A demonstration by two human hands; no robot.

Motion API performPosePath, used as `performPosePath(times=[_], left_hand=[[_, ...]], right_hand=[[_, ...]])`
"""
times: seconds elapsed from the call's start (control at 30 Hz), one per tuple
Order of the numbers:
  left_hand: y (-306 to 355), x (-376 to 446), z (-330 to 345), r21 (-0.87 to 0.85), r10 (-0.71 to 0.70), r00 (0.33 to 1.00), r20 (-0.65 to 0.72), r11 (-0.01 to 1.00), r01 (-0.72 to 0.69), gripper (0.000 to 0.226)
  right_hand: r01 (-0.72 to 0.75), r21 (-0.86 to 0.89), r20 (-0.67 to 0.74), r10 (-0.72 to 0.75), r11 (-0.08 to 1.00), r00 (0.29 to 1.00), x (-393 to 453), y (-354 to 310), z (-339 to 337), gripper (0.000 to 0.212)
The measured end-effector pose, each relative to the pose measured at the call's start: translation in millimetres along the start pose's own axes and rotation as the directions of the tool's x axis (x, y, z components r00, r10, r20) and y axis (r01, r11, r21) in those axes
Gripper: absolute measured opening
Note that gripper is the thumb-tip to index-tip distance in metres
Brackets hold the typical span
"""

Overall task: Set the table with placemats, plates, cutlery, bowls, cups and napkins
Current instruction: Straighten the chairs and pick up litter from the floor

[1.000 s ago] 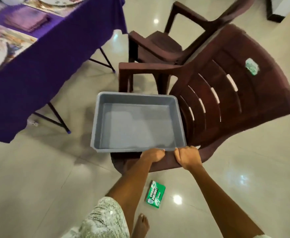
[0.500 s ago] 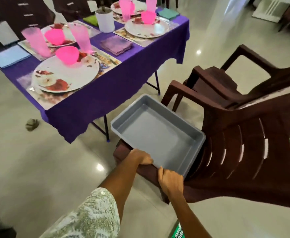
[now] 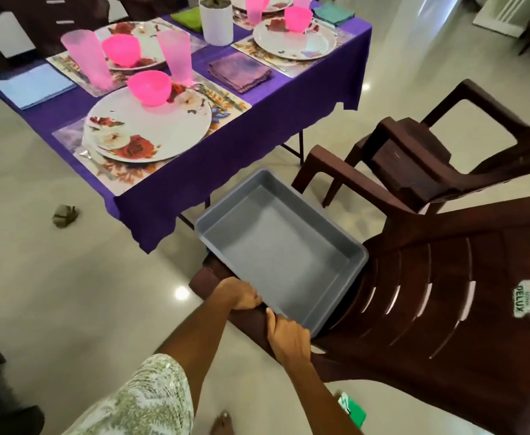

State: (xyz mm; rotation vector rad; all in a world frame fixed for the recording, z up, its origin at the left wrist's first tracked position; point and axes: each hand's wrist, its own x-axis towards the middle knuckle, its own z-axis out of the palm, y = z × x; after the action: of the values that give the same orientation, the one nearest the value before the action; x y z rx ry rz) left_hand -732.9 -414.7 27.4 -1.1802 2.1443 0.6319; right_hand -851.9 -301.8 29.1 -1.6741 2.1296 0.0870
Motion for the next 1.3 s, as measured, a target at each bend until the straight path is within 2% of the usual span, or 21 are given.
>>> performPosePath(times=[0.1,0.17,0.23,0.3,0.37,0.43,0.53,0.63,0.73,0.8,0.87,0.93,0.97,1.0,1.07,1.1,1.13,1.2,1.23,1.27,1.3], left_hand=[[-3.7,-5.7,8.4,0.051,0.018,0.992,-0.128,0.999,-0.011,0.056],[-5.2,-14.0,13.0,0.098,0.053,0.951,-0.305,0.995,-0.023,0.052],[-3.3,-23.8,24.1,0.057,-0.014,0.838,-0.545,0.997,0.054,0.043],[4.4,-39.3,42.2,-0.205,-0.273,0.684,-0.677,0.962,0.181,0.048],[20.0,-56.8,60.8,-0.471,-0.503,0.613,-0.609,0.851,0.231,0.065],[40.5,-66.4,71.0,-0.643,-0.619,0.610,-0.495,0.733,0.221,0.074],[73.4,-79.7,67.9,-0.730,-0.616,0.687,-0.385,0.659,0.182,0.078],[108.2,-84.4,55.4,-0.815,-0.625,0.689,-0.367,0.573,0.086,0.077],[152.1,-87.1,39.4,-0.866,-0.667,0.626,-0.405,0.500,-0.027,0.066],[181.1,-83.6,25.9,-0.892,-0.694,0.587,-0.416,0.436,-0.118,0.058],[220.0,-81.5,8.9,-0.891,-0.672,0.590,-0.448,0.390,-0.232,0.052],[262.0,-81.8,-9.9,-0.873,-0.593,0.641,-0.487,0.326,-0.362,0.043],[291.6,-84.0,-19.5,-0.867,-0.563,0.663,-0.493,0.254,-0.429,0.037],[316.4,-89.8,-29.6,-0.854,-0.529,0.684,-0.502,0.179,-0.489,0.031],[353.4,-103.1,-52.6,-0.817,-0.521,0.686,-0.507,0.036,-0.576,0.024],[361.2,-109.5,-62.3,-0.792,-0.524,0.675,-0.519,-0.001,-0.610,0.025],[367.4,-115.6,-70.7,-0.766,-0.514,0.662,-0.546,-0.013,-0.642,0.026],[378.4,-129.6,-78.3,-0.731,-0.404,0.646,-0.648,0.091,-0.676,0.027],[386.7,-134.1,-79.0,-0.731,-0.325,0.656,-0.681,0.241,-0.639,0.035],[396.5,-134.0,-77.1,-0.699,-0.251,0.676,-0.693,0.466,-0.543,0.049],[404.9,-130.2,-74.4,-0.575,-0.222,0.671,-0.708,0.732,-0.365,0.061]], right_hand=[[0.008,0.060,0.100,-0.014,0.998,0.995,1.2,12.3,-6.6,0.062],[-0.023,0.061,0.190,0.011,0.998,0.982,-3.4,28.5,-15.7,0.062],[-0.036,-0.038,0.202,0.043,0.999,0.978,-9.6,51.8,-21.9,0.064],[0.036,-0.150,0.102,-0.020,0.988,0.995,-21.4,69.6,-24.7,0.063],[0.114,-0.276,0.204,-0.058,0.954,0.977,-37.3,75.4,-35.4,0.057],[0.119,-0.345,0.164,-0.066,0.931,0.984,-47.5,84.2,-50.9,0.038],[0.159,-0.366,-0.081,-0.202,0.917,0.976,-73.3,86.2,-119.8,0.026],[0.164,-0.311,-0.411,-0.288,0.936,0.865,-90.6,107.5,-199.8,0.016],[0.074,-0.104,-0.616,-0.123,0.992,0.778,-101.8,162.8,-266.1,0.013],[-0.010,0.051,-0.663,0.041,0.999,0.748,-98.3,207.3,-284.7,0.016],[-0.066,0.212,-0.658,0.193,0.975,0.728,-87.1,249.0,-285.6,0.026],[-0.030,0.505,-0.578,0.363,0.863,0.730,-72.5,271.5,-279.8,0.045],[-0.024,0.689,-0.459,0.462,0.724,0.759,-67.3,284.1,-280.1,0.056],[-0.032,0.849,-0.299,0.531,0.527,0.792,-62.1,293.1,-277.3,0.065],[-0.072,0.987,-0.001,0.455,0.143,0.890,-53.9,304.5,-279.4,0.066],[-0.101,0.994,0.076,0.359,0.051,0.930,-51.1,305.0,-282.2,0.058],[-0.124,0.992,0.113,0.268,0.023,0.957,-47.3,307.2,-287.3,0.049],[-0.154,0.988,0.152,0.186,-0.003,0.971,-35.8,307.0,-291.7,0.035],[-0.158,0.987,0.161,0.189,-0.028,0.969,-29.8,304.9,-291.2,0.031],[-0.154,0.986,0.166,0.216,-0.068,0.962,-25.2,302.0,-290.2,0.029],[-0.158,0.983,0.177,0.250,-0.093,0.952,-19.5,297.2,-290.3,0.027]])
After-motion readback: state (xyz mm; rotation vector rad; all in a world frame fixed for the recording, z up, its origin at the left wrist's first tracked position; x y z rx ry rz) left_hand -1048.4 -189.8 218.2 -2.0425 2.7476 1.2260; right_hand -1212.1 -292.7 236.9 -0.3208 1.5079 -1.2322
